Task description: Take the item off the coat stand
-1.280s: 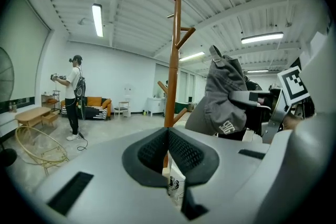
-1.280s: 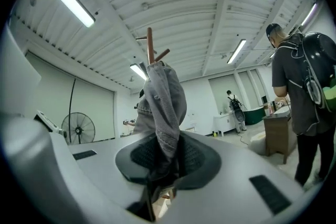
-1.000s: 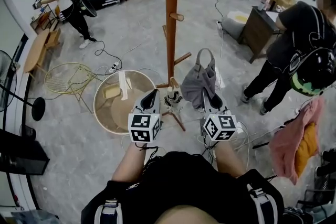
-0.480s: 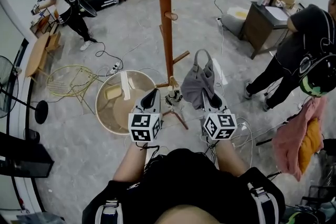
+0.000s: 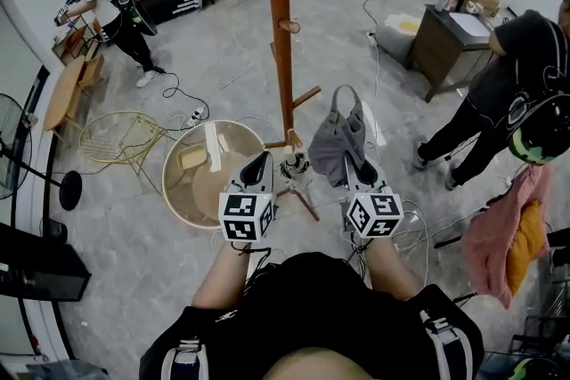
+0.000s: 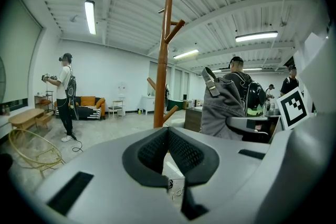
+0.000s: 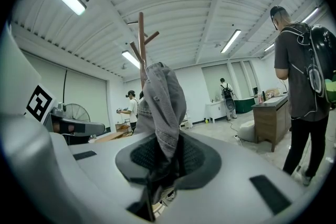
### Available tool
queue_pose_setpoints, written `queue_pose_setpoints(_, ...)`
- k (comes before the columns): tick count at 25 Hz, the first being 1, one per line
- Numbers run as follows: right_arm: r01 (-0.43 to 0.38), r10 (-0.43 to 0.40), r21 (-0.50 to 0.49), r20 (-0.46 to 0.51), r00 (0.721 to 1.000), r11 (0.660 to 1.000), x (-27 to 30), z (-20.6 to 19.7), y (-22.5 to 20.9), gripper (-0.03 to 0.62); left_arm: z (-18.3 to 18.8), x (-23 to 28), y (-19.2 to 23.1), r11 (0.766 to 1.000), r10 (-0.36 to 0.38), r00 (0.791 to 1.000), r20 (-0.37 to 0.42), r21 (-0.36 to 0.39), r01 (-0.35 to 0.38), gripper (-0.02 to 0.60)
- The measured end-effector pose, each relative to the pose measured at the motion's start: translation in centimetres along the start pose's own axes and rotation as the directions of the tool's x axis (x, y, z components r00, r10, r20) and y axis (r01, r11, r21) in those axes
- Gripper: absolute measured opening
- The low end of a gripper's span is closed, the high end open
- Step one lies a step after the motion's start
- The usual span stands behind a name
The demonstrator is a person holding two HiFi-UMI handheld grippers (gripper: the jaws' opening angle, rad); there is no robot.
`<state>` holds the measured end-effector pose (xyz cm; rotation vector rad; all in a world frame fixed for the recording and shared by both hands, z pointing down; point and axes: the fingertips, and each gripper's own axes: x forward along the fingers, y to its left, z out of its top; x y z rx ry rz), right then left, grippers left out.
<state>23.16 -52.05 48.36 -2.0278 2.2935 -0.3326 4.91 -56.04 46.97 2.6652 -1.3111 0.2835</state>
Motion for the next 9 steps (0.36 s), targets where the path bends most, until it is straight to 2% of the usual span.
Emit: queue_pose_setpoints(9, -0.009, 0.009, -0.001, 0.018, 1.0, 1.0, -1.6, -0.1, -0.9, 0.077, -1.1, -0.7, -1.6, 1.0, 0.008, 1.0, -0.003, 0.001, -0.008, 0.015)
